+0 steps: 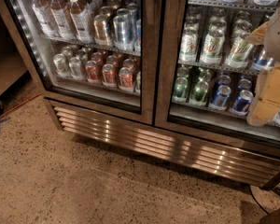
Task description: Open right fridge door
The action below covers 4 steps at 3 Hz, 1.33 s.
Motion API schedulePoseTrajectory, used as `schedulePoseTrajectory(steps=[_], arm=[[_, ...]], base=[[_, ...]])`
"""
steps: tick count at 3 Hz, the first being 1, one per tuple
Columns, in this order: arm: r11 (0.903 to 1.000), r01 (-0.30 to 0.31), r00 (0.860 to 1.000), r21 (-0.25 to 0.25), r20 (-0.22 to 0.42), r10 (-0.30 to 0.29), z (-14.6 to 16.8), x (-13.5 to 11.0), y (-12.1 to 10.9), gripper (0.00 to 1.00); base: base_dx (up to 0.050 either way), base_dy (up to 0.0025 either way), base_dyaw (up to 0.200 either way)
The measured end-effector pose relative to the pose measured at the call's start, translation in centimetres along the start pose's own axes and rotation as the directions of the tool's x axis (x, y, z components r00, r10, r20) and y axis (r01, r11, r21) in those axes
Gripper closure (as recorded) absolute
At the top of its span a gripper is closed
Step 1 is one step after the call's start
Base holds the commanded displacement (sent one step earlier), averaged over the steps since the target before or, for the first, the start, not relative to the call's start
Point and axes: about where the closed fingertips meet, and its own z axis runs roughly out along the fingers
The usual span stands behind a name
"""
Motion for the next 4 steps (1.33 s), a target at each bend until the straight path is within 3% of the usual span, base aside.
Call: schedulePoseTrajectory(steps=[1, 3, 4], arm=[[1.0000, -0.005, 1.000, 0.004, 0.002, 0.005, 0.0, -0.4, -0.3, 0.00], [0.9977, 0.068, 0.998, 0.001, 0.004, -0.068, 1.2, -4.6, 0.5, 0.00], [0.9978, 0.066, 0.998, 0.000, 0.005, -0.066, 1.4, -4.6, 0.4, 0.00]], base=[[0.000, 0.00000, 0.000], [0.000, 0.00000, 0.000], [0.000, 0.00000, 0.000]])
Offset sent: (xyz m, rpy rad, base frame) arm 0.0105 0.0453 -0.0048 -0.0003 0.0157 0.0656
